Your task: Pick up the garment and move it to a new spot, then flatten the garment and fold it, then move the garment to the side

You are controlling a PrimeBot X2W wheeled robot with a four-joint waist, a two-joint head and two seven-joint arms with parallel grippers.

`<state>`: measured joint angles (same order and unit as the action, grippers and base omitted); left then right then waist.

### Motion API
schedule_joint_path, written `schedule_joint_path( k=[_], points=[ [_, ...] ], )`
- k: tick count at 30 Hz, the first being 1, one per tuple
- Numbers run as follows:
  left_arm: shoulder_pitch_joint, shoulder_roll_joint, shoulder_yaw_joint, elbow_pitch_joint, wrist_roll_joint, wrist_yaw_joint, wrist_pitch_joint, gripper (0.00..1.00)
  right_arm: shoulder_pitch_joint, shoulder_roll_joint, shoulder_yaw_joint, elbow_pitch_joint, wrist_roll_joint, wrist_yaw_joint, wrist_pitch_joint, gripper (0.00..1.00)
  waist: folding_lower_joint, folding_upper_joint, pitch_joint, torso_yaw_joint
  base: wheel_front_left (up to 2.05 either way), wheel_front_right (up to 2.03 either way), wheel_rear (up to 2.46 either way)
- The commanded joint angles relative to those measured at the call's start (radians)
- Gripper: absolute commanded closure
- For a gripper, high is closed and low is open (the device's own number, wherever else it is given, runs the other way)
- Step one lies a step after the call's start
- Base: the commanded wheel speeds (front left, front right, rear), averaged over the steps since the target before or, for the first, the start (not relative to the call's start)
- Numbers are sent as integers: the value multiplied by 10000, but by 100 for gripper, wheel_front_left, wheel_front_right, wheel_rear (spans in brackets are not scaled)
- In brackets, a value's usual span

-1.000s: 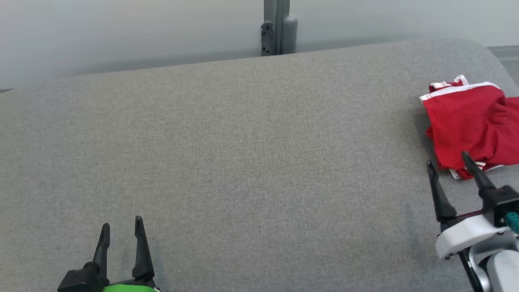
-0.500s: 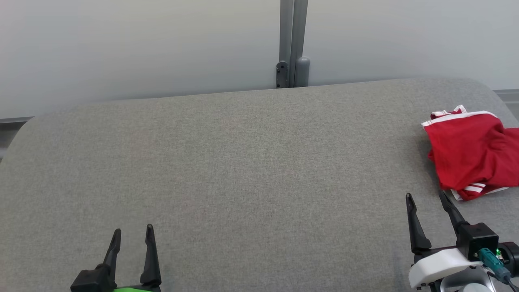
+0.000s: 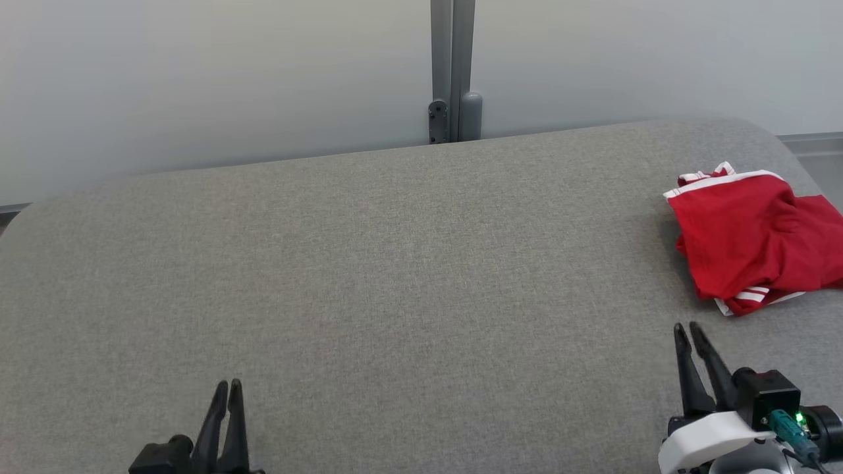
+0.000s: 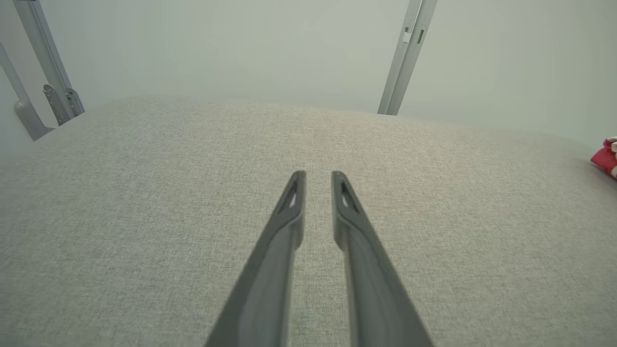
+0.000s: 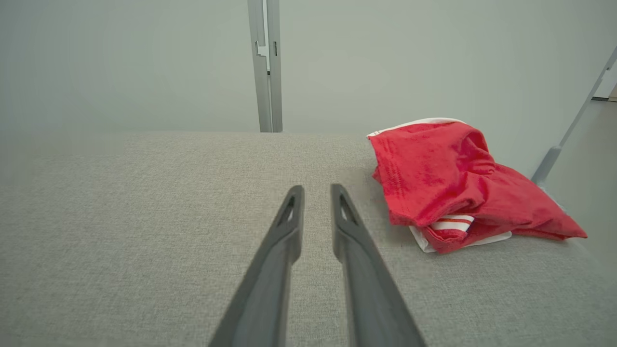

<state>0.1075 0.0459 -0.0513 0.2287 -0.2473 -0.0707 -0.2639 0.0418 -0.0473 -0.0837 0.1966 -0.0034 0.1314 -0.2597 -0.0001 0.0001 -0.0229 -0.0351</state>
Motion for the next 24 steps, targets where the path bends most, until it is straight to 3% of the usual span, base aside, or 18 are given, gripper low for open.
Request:
schedule_joint_path(
  k=[1, 24],
  points=[
    [27, -2, -1, 64, -28, -1, 9, 100, 1, 19, -7, 77, 29, 0, 21, 100, 1, -1, 0, 0, 0, 0, 0],
    [-621, 14, 475, 102, -3906, -177, 1079, 100, -455, 4, -106, 194, 4618, -2, 1098, 100, 1, -1, 47, 63, 0, 0, 0]
  ],
)
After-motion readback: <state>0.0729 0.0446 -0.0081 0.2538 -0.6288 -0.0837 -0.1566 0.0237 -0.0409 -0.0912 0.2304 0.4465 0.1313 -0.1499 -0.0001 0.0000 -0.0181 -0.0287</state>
